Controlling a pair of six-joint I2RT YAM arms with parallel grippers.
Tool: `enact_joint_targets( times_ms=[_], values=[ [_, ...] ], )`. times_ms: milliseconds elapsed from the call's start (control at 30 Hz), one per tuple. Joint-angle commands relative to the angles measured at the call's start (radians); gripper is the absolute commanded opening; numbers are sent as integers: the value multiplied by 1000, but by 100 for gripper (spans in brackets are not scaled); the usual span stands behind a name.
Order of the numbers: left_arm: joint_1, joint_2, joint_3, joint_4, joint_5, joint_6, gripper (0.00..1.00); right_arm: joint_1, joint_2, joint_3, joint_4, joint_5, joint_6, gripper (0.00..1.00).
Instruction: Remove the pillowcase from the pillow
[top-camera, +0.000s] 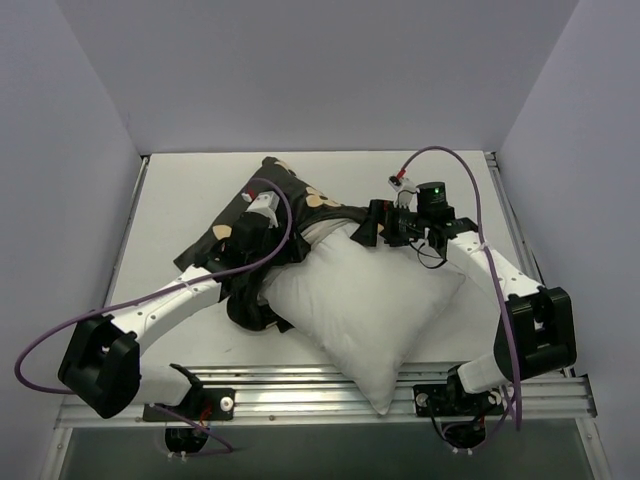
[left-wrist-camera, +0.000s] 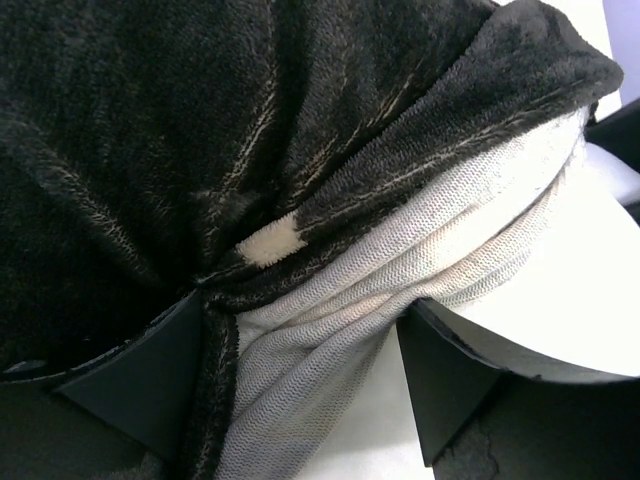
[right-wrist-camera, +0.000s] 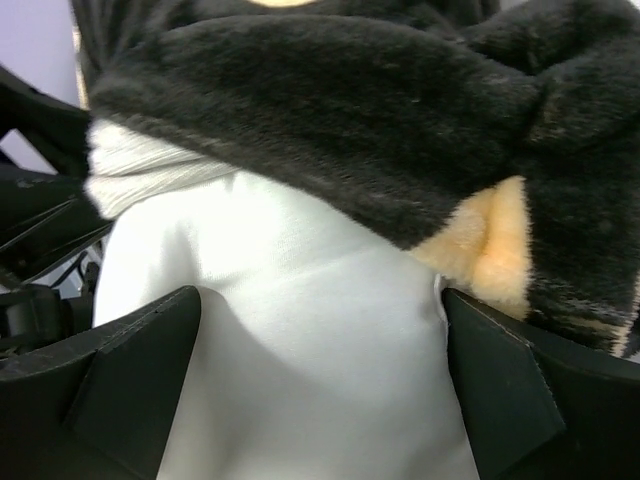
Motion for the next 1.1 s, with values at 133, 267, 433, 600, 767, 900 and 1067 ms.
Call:
enact_joint_targets(
  times_ms=[133,267,433,600,767,900,1067],
  values=[
    [0,40,-107,-101,-28,-74,81,54,-105,51,-8,-156,45,100],
    [-1,34,-112,-99,-37,-74,81,61,-110,54,-9,-167,57,100],
    [0,22,-112,-105,-45,-74,80,97,-96,40,-35,-161,45,100],
    [-1,20,-108,-104,-45,-80,80,164,-64,53,-84,-112,-5,97],
    [0,-7,-86,-121,-48,-82,80,233,-12,123,-186,11,-81,33],
    [2,-56,-28,-182,-59,-47,81,241,-36,196,-238,103,-133,0],
    [19,-96,173,-266,-11,68,87,247,-81,315,-290,172,-226,0]
  ],
)
